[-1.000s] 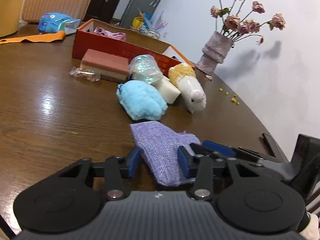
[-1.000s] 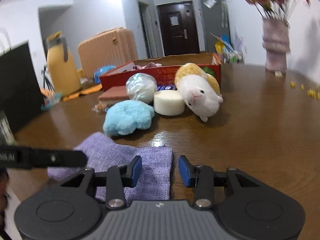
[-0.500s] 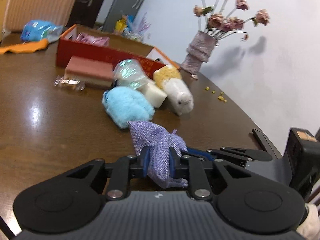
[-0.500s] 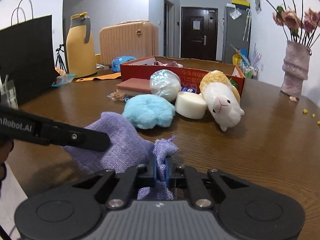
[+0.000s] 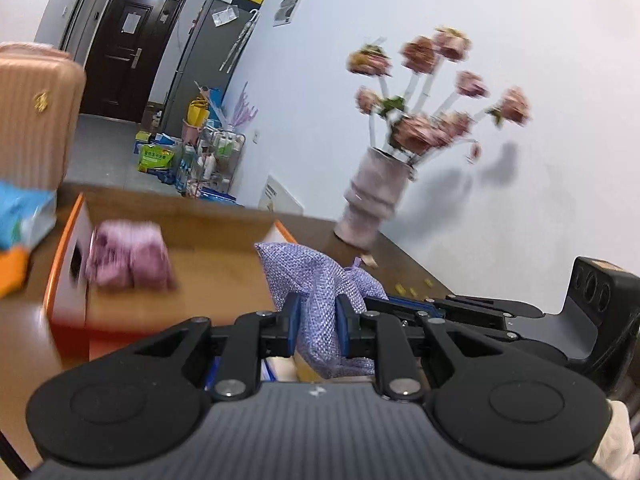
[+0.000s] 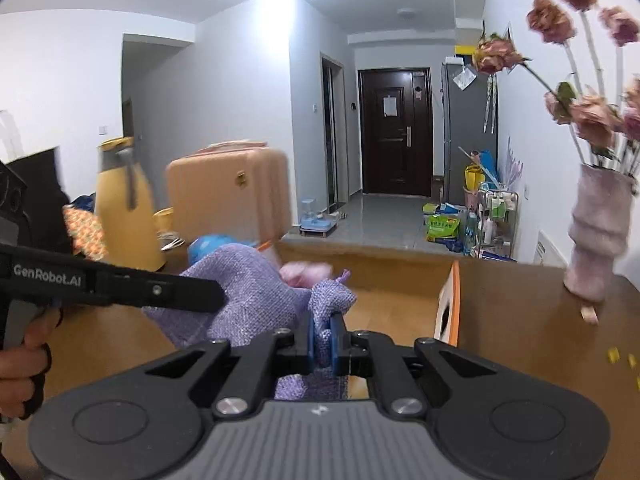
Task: Organize soft objects
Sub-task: 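Carry the lilac pouch into the box beside the scrunchies and release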
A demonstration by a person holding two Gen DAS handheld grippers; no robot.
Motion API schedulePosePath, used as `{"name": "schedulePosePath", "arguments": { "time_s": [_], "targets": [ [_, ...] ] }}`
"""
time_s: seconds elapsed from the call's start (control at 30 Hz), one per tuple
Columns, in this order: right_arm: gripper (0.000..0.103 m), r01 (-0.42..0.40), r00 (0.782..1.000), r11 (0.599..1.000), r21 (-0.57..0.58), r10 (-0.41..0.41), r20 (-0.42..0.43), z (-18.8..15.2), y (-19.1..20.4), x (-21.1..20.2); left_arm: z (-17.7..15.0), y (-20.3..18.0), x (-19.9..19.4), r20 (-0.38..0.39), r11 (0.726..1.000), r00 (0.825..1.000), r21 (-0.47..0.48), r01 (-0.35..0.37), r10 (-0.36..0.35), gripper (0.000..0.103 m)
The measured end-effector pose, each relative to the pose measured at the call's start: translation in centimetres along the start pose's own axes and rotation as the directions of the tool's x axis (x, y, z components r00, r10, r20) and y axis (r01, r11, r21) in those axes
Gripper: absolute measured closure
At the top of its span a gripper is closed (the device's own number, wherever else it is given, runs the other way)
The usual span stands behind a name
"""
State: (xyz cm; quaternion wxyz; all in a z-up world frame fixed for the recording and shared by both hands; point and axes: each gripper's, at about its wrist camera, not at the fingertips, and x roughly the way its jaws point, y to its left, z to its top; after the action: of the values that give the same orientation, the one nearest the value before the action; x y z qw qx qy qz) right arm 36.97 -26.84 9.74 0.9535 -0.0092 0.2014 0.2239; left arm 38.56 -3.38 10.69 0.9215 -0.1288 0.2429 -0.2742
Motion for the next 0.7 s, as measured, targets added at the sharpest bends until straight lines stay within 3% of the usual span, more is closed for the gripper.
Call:
{"name": "schedulePosePath", "arguments": {
  "time_s": [0.2,0.4,0.5,0.57,0.7],
  "targets": [
    [0.095,0.066,0.985,0.997,0.028,-0.061,-0.159,6.1,-5.1,13.7,6.7,6.2,11.5,-0.110,0.995,0.992,-0.071,-0.066,0.058,0.084],
    [0.095,0.130,0.937,0.991,0.015,-0.118,-0.329,6.6,-6.3,24.8,7.5,11.2,19.4,-0.212,0.970,0.954,-0.077,-0.232,0.212,0.082],
    [0.093,0.137,0.905,0.990,0.011,-0.121,-0.407,5.8,-6.0,28.2,7.0,12.5,20.8,-0.251,0.951,0.926,-0.052,-0.304,0.282,0.075],
    [0.089,0.143,0.898,0.990,0.016,-0.123,-0.423,5.5,-5.7,29.1,6.9,12.9,20.0,-0.226,0.954,0.935,-0.057,-0.294,0.274,0.057],
    [0.083,0.154,0.907,0.987,0.039,-0.125,-0.402,5.5,-5.7,28.1,7.5,12.5,17.7,-0.187,0.956,0.941,-0.031,-0.292,0.281,0.055]
  ]
}}
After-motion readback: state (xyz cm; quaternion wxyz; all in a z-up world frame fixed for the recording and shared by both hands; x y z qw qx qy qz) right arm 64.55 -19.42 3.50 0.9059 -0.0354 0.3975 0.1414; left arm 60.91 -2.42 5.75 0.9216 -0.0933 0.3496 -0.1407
